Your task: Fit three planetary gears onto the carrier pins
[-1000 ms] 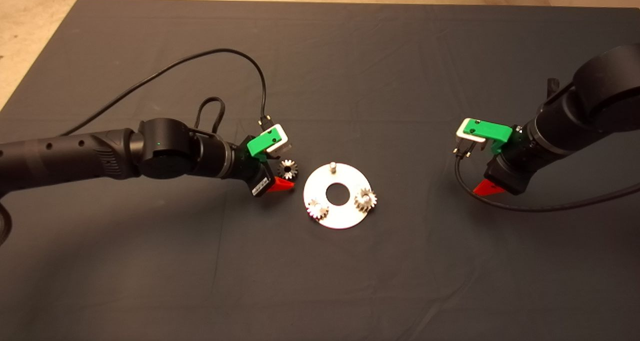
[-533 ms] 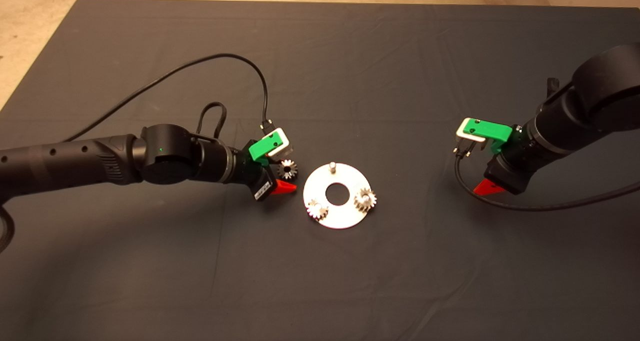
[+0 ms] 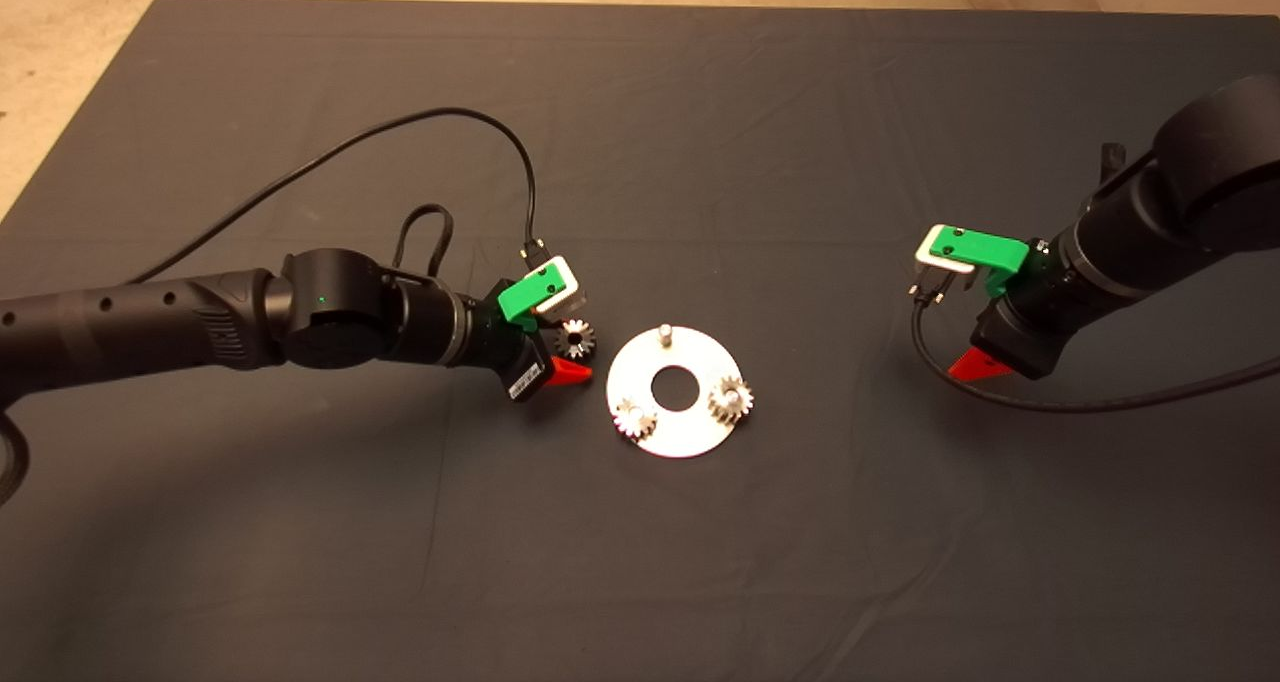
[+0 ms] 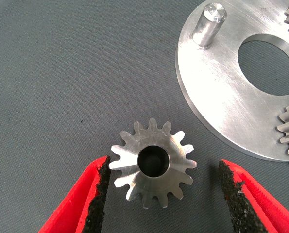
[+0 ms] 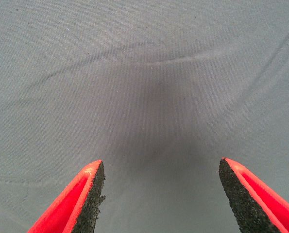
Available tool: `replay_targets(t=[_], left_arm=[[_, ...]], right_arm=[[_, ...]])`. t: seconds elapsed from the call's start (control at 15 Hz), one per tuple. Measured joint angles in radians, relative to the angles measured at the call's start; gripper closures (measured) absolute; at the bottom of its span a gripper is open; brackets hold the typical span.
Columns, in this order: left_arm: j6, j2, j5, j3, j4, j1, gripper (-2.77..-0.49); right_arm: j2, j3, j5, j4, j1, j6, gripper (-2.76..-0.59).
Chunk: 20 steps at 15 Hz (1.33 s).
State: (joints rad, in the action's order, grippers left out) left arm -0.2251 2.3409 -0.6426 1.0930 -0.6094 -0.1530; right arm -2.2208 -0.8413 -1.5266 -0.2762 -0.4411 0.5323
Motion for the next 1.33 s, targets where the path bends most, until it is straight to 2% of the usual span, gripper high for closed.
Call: replay_targets(t=[0.13, 0.27, 0.53, 0.67, 0.87, 1.0, 1.33], left_arm=[[0.001, 0.000, 0.000, 0.000, 0.000, 0.000, -1.51], [0.002, 0.000, 0.000, 0.001, 0.000, 0.000, -1.37], [0.002, 0.003, 0.009, 0.001, 0.000, 0.006, -1.37], [0.002, 0.003, 0.009, 0.001, 0.000, 0.006, -1.22], [0.002, 0.003, 0.010, 0.001, 0.000, 0.009, -1.21], [0.003, 0.003, 0.011, 0.001, 0.000, 0.009, -1.09], [0.011, 0.003, 0.014, 0.002, 0.000, 0.011, -1.03]], right_arm=[[-0.002, 0.000, 0.001, 0.000, 0.000, 0.000, -1.74], [-0.002, 0.000, 0.000, 0.000, 0.000, 0.000, -1.74], [-0.005, 0.000, 0.000, 0.000, 0.000, 0.000, -1.74], [-0.007, 0.000, 0.000, 0.000, 0.000, 0.000, -1.74], [-0.012, 0.000, 0.000, 0.000, 0.000, 0.000, -1.74], [-0.012, 0.000, 0.000, 0.000, 0.000, 0.000, -1.74], [-0.013, 0.000, 0.000, 0.000, 0.000, 0.000, -1.74]])
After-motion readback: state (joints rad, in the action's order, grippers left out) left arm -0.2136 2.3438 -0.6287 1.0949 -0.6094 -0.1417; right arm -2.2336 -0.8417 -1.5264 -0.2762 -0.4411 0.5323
